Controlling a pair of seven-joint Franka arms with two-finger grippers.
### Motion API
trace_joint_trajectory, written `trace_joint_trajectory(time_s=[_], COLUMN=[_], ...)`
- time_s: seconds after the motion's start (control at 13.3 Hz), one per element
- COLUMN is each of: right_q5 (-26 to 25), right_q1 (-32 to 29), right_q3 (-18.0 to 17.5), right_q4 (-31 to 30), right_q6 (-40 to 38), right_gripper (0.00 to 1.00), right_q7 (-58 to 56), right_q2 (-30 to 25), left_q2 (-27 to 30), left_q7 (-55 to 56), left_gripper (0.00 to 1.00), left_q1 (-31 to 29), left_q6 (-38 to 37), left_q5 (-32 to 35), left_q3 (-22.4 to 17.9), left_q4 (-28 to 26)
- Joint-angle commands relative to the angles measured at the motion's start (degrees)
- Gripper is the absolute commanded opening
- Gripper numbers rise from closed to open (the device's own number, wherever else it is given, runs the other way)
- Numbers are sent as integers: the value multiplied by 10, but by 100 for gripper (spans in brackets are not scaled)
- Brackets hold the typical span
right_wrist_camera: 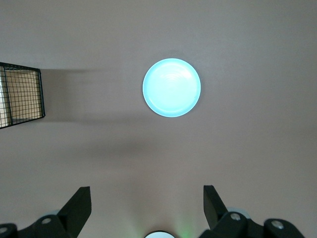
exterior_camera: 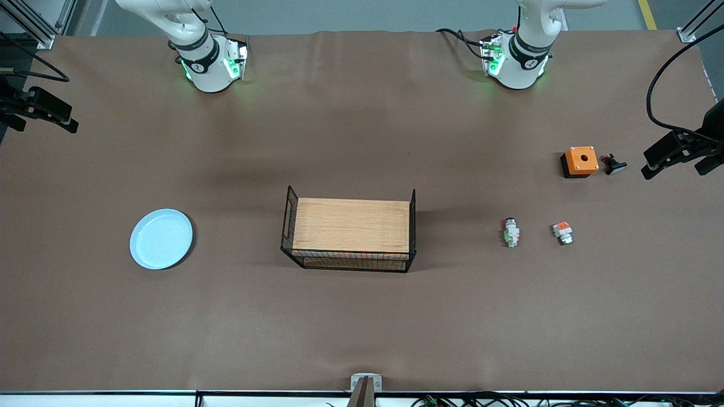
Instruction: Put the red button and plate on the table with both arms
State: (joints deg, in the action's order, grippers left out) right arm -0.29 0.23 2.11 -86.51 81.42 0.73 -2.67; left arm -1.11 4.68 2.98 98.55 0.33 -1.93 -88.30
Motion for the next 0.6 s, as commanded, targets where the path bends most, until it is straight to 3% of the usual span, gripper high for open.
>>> trace_joint_trajectory(time_s=[0.0, 0.53], right_q5=[-12, -6], right_q1=[9, 9], right_q3=[5, 6], right_q4=[-23, -100], right_q6=[10, 55], right_gripper=[100, 100], right_q7=[6, 7], right_q2=[-24, -81], left_q2=[1, 1], left_q7=[4, 3], left_gripper=[100, 100], left_q1=[-3, -3], left_q6=[-13, -13], left_q5=[-9, -9], left_q3=[2, 2], left_q4=[8, 8])
